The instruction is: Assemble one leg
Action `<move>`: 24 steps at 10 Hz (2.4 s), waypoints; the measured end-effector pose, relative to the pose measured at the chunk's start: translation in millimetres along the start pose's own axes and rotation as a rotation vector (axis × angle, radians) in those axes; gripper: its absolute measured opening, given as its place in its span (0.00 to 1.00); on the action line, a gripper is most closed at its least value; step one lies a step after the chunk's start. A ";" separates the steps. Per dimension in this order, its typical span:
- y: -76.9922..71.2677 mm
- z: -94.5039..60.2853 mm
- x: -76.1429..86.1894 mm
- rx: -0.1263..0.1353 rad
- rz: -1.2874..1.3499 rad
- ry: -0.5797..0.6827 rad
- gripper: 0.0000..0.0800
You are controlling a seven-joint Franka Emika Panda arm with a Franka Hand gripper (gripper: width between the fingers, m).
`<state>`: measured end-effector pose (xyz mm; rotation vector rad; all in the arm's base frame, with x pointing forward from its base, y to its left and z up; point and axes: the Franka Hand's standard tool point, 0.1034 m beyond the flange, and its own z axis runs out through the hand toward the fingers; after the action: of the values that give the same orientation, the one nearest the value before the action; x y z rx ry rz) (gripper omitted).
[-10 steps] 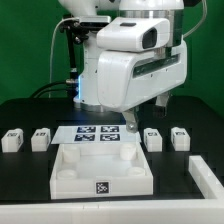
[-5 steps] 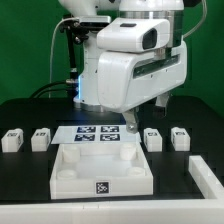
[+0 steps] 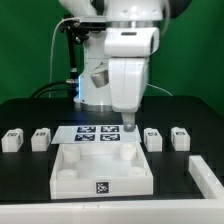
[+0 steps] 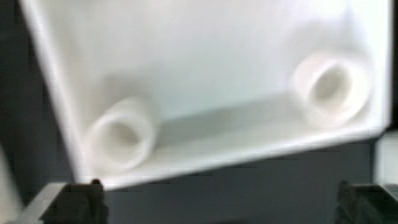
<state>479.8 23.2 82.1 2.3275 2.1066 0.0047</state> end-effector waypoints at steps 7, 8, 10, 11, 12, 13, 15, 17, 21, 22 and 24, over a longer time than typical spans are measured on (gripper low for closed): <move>-52.4 69.5 -40.4 0.069 -0.177 0.026 0.81; -53.5 72.3 -42.4 0.074 -0.172 0.027 0.81; -53.8 72.5 -42.6 0.075 -0.172 0.027 0.67; -54.0 72.6 -42.7 0.076 -0.171 0.027 0.50; -54.1 72.6 -42.7 0.076 -0.171 0.027 0.50; -54.1 72.6 -42.7 0.076 -0.171 0.027 0.28; -52.4 71.8 -43.0 0.069 -0.170 0.026 0.08; -51.4 71.5 -42.9 0.064 -0.170 0.027 0.08; -48.8 71.3 -41.7 0.059 -0.166 0.027 0.08; -39.9 71.7 -34.3 0.051 -0.139 0.031 0.08; -19.9 71.5 -6.1 0.037 -0.087 0.041 0.08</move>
Offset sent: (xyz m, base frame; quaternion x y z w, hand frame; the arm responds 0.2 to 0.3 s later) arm -0.0180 -0.0072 -0.0408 -0.0031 0.0329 0.0166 0.9993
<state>459.7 19.1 10.5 2.2733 2.2441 0.0129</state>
